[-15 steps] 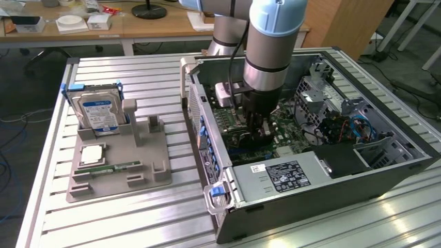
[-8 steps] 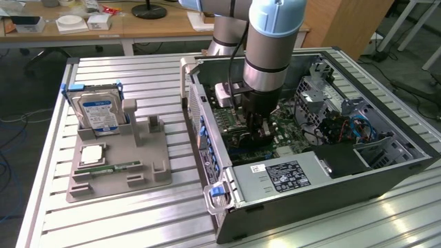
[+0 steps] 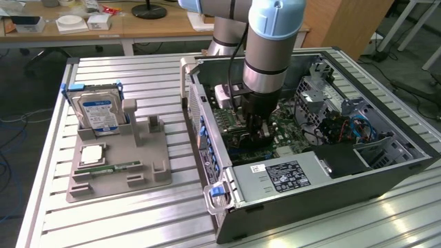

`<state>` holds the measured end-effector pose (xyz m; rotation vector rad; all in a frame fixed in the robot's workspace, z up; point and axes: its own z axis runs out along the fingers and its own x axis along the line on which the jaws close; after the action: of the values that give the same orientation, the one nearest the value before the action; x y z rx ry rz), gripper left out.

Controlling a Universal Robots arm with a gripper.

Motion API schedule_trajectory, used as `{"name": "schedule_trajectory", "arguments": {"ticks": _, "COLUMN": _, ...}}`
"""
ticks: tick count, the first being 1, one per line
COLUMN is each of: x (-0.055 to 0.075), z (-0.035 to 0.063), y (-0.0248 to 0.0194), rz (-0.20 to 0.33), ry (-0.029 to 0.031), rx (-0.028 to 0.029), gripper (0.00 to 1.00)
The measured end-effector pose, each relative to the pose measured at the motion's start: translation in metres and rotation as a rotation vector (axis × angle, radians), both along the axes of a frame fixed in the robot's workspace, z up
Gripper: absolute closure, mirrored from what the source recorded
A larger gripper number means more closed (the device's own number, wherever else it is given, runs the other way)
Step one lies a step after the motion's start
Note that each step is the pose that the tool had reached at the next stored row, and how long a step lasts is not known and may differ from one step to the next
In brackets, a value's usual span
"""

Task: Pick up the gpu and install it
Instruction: 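Insert the gpu into the slot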

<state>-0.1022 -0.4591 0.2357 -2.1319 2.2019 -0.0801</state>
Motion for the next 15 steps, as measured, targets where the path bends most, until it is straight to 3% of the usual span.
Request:
{"name": "schedule_trajectory", "arguments": {"ticks": 8, "x": -0.0004, "z": 0.0, "y": 0.0002, "rz": 0.0, "ry": 0.0036, "rx": 0.0021, "gripper": 0.74}}
{"name": "schedule_trajectory", "arguments": {"ticks": 10, "x": -0.0006, "z": -0.0003, "y": 0.0003, "rz": -0.001, "ry": 0.0019, "rx": 0.0021, "gripper": 0.73}}
{"name": "schedule_trajectory", "arguments": {"ticks": 11, "x": -0.0004, "z": 0.0008, "y": 0.0001, "rz": 0.0, "ry": 0.0026, "rx": 0.0008, "gripper": 0.67}}
{"name": "schedule_trajectory", "arguments": {"ticks": 15, "x": -0.0002, "z": 0.0079, "y": 0.0001, "rz": 0.0, "ry": 0.0023, "rx": 0.0013, "gripper": 0.67}}
